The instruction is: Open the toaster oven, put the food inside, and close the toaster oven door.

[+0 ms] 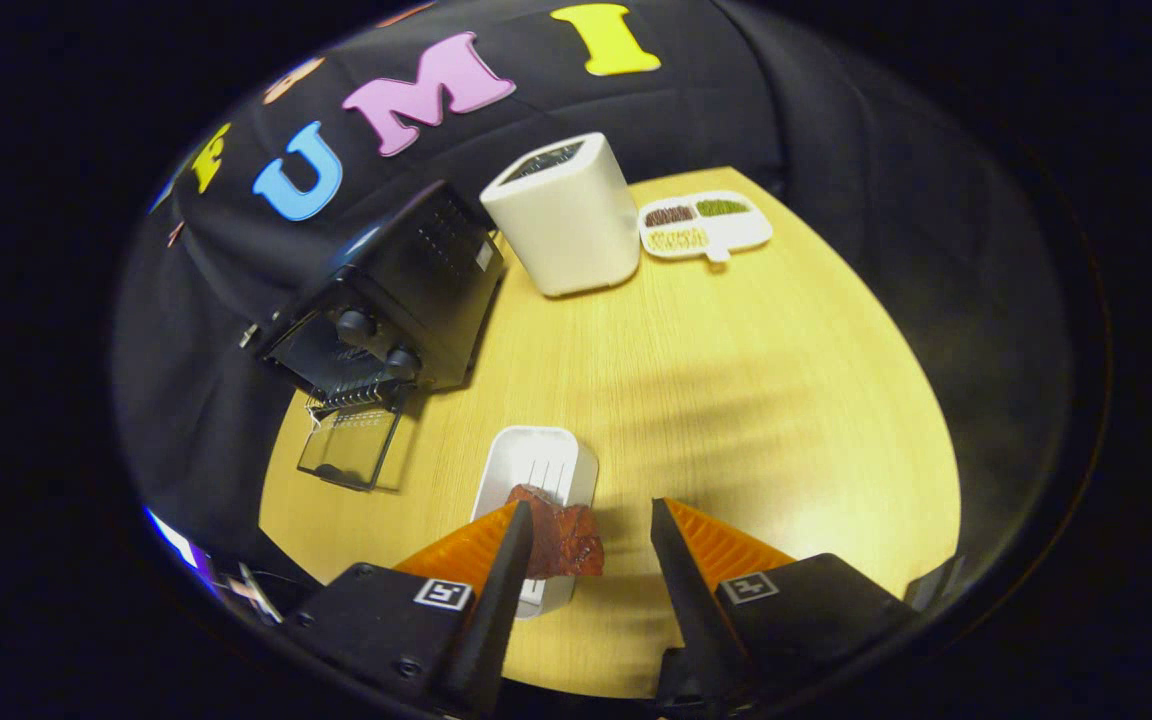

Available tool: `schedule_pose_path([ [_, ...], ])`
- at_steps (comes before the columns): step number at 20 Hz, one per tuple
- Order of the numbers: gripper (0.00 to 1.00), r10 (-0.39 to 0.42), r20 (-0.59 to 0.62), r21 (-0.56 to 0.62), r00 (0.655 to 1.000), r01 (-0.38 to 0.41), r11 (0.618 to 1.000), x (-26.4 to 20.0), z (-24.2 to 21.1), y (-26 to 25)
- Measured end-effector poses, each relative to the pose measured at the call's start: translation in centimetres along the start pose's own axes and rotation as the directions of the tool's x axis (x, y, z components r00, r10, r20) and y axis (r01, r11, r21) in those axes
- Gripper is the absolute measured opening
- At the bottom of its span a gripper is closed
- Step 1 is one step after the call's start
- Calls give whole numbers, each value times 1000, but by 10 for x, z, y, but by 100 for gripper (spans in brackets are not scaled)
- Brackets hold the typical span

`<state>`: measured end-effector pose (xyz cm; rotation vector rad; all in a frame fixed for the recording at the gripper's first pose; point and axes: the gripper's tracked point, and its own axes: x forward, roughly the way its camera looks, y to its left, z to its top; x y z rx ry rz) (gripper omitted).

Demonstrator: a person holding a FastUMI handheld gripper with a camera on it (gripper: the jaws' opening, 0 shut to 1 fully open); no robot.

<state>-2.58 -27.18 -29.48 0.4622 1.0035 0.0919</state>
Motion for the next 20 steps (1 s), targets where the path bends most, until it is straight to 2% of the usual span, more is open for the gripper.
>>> schedule_pose_path([
  [1,59,20,-10,46,1000,-19,999,5,-3,2],
  [2,51,29,-31,75,999,-27,997,7,-6,1],
  [4,51,71,-52,97,996,-66,993,7,-9,6],
  [7,27,112,-73,113,991,-104,988,3,-9,12],
  [9,22,151,-62,109,987,-143,984,0,-6,19],
  [13,14,144,-61,74,988,-140,987,-8,-1,17],
  [20,14,105,11,83,994,-106,991,-41,20,37],
])
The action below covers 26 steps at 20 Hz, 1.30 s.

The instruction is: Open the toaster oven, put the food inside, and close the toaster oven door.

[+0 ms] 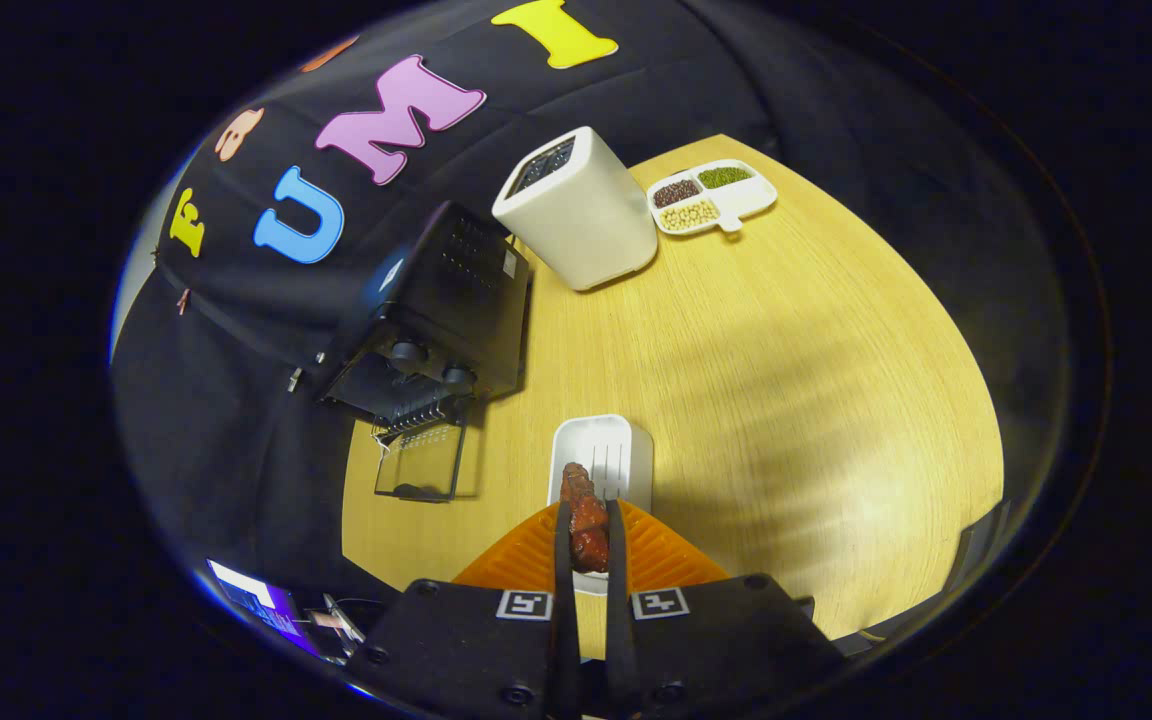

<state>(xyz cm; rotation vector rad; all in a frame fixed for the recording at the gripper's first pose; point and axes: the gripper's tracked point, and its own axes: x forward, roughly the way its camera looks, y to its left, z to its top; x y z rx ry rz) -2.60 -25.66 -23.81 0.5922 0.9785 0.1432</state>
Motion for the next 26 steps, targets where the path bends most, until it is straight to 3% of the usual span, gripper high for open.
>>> schedule_pose_path([
  [7,14,58,104,91,993,-67,994,-22,1,95],
  [13,14,117,205,114,972,-142,983,-9,-12,179],
  [19,14,187,241,113,952,-219,969,29,-15,245],
  [26,14,206,337,146,919,-268,952,116,7,267],
])
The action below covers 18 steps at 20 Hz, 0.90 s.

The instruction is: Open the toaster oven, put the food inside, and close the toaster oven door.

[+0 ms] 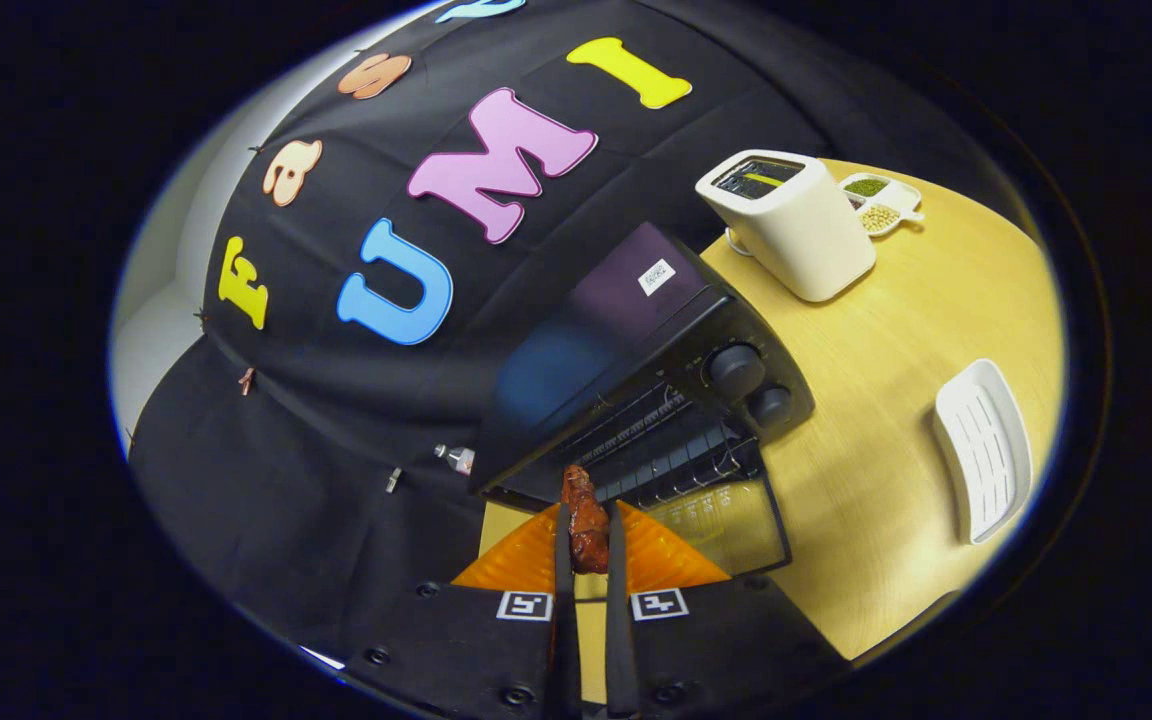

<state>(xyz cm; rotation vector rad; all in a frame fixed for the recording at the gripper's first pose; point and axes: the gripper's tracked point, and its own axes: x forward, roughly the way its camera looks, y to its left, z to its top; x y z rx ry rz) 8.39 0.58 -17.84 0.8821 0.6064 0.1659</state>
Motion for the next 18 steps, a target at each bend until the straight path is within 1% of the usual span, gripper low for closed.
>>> schedule_pose_path([
  [3,14,24,27,54,999,-25,998,41,-17,-9],
  [6,14,49,79,125,996,-58,990,73,-20,-11],
  [8,14,52,115,134,992,-67,989,91,-22,-11],
  [10,14,41,144,134,989,-61,989,106,-22,-14],
  [15,14,-2,233,110,972,-24,994,125,-11,-21],
  [18,14,-33,238,74,971,15,997,130,-13,-26],
])
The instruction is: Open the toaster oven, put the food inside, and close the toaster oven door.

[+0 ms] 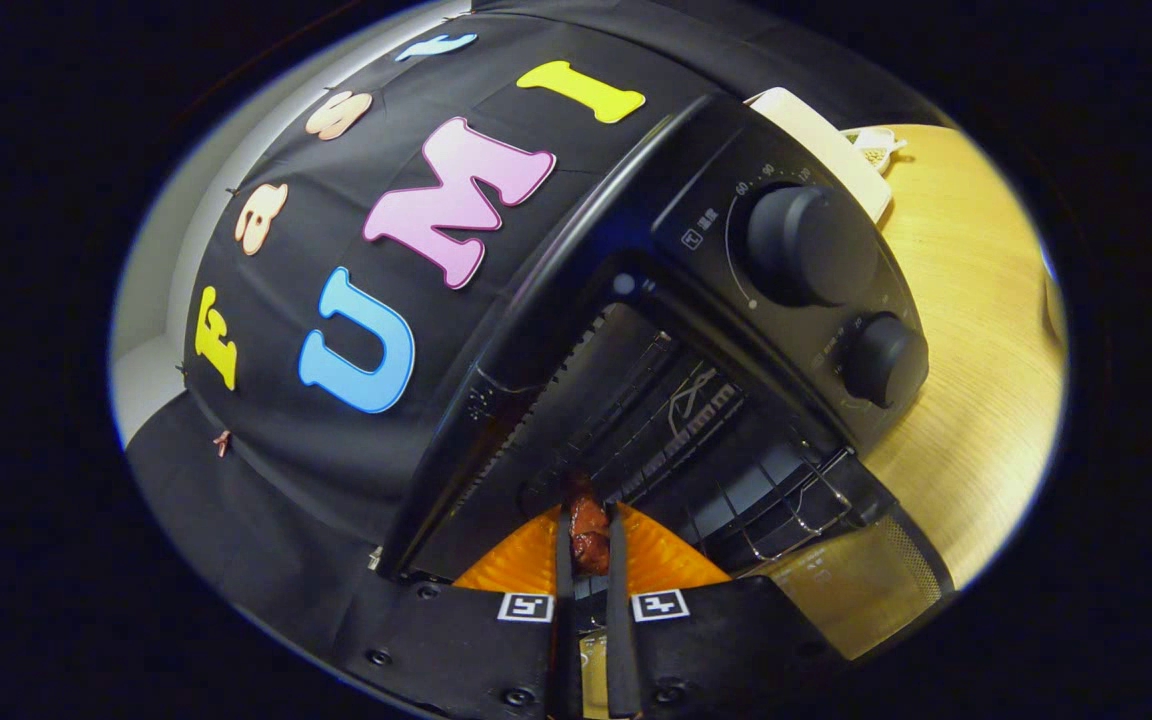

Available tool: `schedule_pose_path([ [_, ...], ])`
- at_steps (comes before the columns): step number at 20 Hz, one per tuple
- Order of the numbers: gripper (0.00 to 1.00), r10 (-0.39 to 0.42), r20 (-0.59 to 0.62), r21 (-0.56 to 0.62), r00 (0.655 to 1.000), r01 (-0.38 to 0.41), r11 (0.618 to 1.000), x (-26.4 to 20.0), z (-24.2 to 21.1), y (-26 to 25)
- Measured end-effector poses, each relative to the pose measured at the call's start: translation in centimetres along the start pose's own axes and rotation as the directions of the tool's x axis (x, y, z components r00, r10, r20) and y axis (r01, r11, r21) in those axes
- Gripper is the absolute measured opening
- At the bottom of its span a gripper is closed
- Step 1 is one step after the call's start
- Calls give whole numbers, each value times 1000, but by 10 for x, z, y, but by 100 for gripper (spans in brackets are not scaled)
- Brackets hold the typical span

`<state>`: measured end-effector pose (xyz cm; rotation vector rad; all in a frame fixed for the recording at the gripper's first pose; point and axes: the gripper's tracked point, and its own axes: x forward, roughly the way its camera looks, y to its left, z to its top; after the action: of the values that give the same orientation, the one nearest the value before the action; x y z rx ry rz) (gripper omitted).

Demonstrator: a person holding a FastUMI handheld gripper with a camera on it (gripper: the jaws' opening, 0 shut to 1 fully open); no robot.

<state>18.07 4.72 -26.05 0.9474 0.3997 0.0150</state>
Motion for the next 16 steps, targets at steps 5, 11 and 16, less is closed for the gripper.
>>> schedule_pose_path([
  [5,21,-18,9,-165,1000,19,986,-4,2,2],
  [11,99,-20,-55,-397,998,-4,918,-27,-8,1],
  [16,98,-41,-126,-505,991,-28,863,-59,-22,5],
])
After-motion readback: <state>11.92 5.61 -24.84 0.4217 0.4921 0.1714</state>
